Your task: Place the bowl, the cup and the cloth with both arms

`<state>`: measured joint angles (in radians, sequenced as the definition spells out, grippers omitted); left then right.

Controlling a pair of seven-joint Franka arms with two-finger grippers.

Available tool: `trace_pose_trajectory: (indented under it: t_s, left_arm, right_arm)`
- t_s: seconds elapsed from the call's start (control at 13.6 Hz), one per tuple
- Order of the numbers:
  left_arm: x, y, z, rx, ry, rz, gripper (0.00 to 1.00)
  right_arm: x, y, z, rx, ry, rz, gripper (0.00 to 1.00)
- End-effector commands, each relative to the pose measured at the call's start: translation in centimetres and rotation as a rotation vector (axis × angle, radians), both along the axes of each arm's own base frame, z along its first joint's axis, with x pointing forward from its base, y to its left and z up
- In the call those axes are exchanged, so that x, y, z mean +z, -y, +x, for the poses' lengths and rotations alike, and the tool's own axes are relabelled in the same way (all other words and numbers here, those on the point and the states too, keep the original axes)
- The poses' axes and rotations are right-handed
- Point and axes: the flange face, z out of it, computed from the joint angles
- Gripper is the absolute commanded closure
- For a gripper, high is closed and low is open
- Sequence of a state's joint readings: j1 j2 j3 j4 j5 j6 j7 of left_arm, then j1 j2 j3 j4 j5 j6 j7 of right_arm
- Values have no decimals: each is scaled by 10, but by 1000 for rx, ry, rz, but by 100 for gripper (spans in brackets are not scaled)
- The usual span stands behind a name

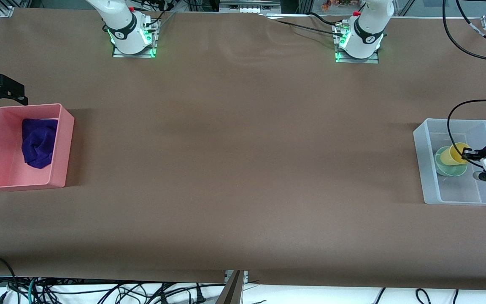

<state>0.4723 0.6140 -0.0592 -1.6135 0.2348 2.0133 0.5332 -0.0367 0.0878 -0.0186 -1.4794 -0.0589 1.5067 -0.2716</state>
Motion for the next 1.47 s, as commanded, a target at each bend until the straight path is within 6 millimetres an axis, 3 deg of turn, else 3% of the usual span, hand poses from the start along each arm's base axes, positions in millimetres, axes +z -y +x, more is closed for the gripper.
trace_pose_trajectory:
  t_s: [0.0,0.22,0.29,0.37,0.44,0.74,0.81,1.03,1.18,1.4]
  left_arm:
    - [1,4,-8,-36,18,9,100]
    - [-3,5,-9,-32,13,0,98]
    - [-6,5,-9,-30,11,-1,74]
    - [-6,4,-9,-30,11,-1,42]
    - [-3,5,-7,-32,13,1,30]
    - [12,6,-3,-40,25,11,11]
    - [23,7,-3,-51,25,11,0]
    - [73,23,2,-78,31,8,0]
    - [120,53,15,-101,20,-7,0]
    - [189,122,33,-101,4,-33,0]
  right_arm:
    - [2,3,-2,-24,11,9,1]
    - [1,2,-1,-21,13,7,1]
    - [1,2,-1,-21,11,7,1]
    - [1,1,-1,-22,13,8,1]
    - [1,2,-1,-22,13,7,1]
    - [-1,3,0,-24,13,7,1]
    - [-1,3,0,-24,13,7,1]
    - [0,2,0,-23,14,8,1]
    - [-1,2,1,-23,13,7,1]
    - [-1,3,1,-23,13,7,1]
